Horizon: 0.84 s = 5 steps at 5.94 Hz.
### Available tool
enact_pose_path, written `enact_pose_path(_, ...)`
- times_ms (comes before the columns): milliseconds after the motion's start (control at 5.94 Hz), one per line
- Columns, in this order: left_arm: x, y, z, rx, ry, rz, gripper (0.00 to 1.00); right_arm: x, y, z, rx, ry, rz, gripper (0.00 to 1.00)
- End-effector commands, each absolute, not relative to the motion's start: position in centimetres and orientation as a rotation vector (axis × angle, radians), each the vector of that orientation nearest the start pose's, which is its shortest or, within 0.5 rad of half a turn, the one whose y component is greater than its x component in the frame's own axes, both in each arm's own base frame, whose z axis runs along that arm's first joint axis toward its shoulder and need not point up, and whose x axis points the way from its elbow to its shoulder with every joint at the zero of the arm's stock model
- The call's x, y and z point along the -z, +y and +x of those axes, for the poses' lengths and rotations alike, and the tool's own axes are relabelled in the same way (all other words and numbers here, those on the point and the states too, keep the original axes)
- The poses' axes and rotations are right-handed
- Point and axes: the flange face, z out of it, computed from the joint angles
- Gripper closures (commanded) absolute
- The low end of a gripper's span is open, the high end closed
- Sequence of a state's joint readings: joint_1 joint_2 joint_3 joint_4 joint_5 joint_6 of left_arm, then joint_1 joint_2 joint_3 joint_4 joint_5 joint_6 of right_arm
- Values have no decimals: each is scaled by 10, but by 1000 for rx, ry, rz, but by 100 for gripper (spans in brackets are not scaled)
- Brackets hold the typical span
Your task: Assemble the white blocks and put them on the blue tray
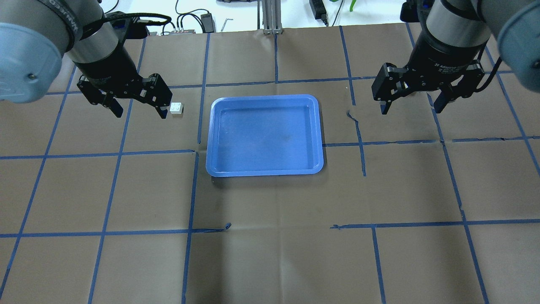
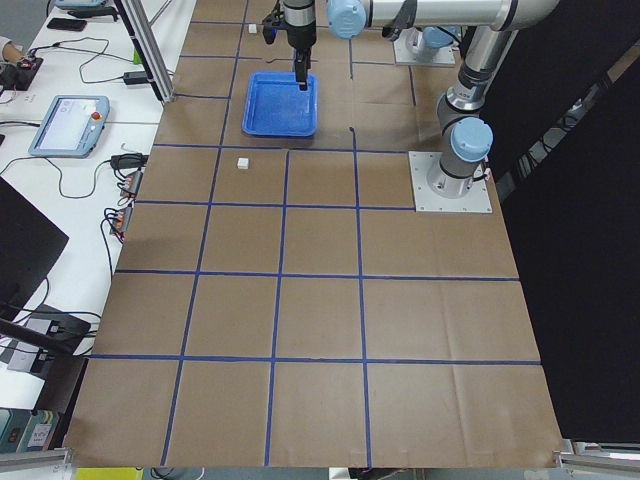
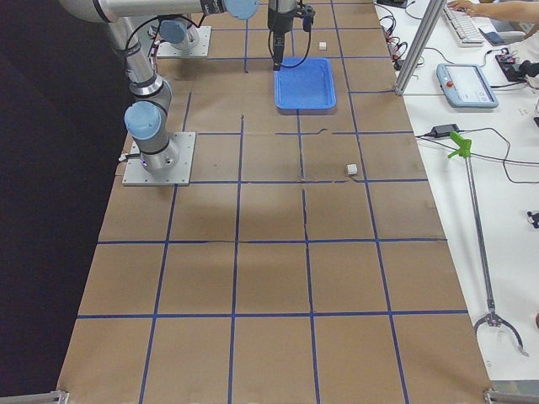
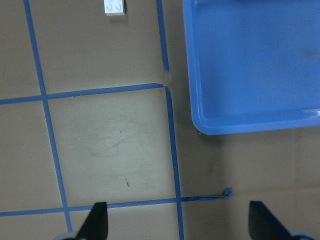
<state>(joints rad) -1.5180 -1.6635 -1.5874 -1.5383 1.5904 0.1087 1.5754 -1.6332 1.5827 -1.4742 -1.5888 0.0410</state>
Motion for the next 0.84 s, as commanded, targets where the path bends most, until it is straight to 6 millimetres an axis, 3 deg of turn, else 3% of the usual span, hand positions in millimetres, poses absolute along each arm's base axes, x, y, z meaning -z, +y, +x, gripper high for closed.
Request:
enact_pose_path(0, -338, -603, -75, -79, 3123, 63, 1, -501, -460, 134, -77, 3158, 43, 0)
enact_pose_path(168, -295, -627, -59, -70, 3121, 84, 1, -500, -462, 133, -82, 3159, 26, 0)
enact_pose_path(505, -228, -659, -54, 55, 3110, 78, 1, -499, -465, 128, -78, 3145, -267, 0)
enact_pose_path(674, -208, -674, -52, 135, 3102, 101, 1, -500, -468, 127, -59, 3123, -472, 0)
